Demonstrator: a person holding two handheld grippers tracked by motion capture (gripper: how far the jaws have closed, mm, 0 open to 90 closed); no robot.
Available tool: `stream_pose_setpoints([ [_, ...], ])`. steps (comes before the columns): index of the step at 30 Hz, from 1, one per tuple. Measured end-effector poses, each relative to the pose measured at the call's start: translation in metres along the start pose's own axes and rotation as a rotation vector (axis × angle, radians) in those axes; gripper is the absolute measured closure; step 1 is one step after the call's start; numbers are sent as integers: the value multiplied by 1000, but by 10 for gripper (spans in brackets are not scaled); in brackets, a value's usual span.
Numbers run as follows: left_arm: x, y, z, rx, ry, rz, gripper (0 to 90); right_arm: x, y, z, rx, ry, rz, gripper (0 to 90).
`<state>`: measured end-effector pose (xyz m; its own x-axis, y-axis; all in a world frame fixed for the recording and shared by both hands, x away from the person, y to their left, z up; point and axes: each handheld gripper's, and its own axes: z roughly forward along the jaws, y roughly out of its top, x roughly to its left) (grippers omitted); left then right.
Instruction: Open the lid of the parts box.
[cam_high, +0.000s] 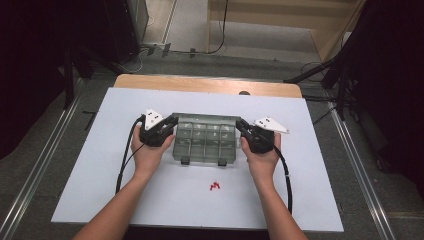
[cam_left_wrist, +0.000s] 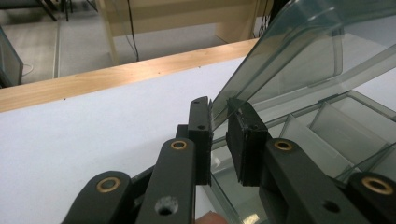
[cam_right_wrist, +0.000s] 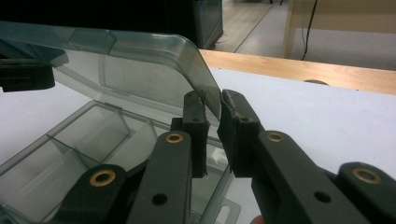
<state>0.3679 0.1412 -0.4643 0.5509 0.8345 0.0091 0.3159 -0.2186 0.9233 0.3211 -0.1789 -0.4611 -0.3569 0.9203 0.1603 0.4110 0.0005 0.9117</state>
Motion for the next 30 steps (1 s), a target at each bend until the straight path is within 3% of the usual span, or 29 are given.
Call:
stream_pose_setpoints([
  [11, 1, 1, 1, 1, 9, 10, 823, -2, -5, 12, 8, -17, 44, 795],
  [18, 6, 5, 2, 29, -18, -59, 856, -2, -4, 17, -7, -39, 79, 825],
  [23, 8, 9, 6, 35, -20, -59, 859, -2, 3, 22, 5, -71, 69, 848],
  [30, 12, 13, 13, 36, -15, -64, 859, -7, 10, 30, 20, -73, 78, 863],
])
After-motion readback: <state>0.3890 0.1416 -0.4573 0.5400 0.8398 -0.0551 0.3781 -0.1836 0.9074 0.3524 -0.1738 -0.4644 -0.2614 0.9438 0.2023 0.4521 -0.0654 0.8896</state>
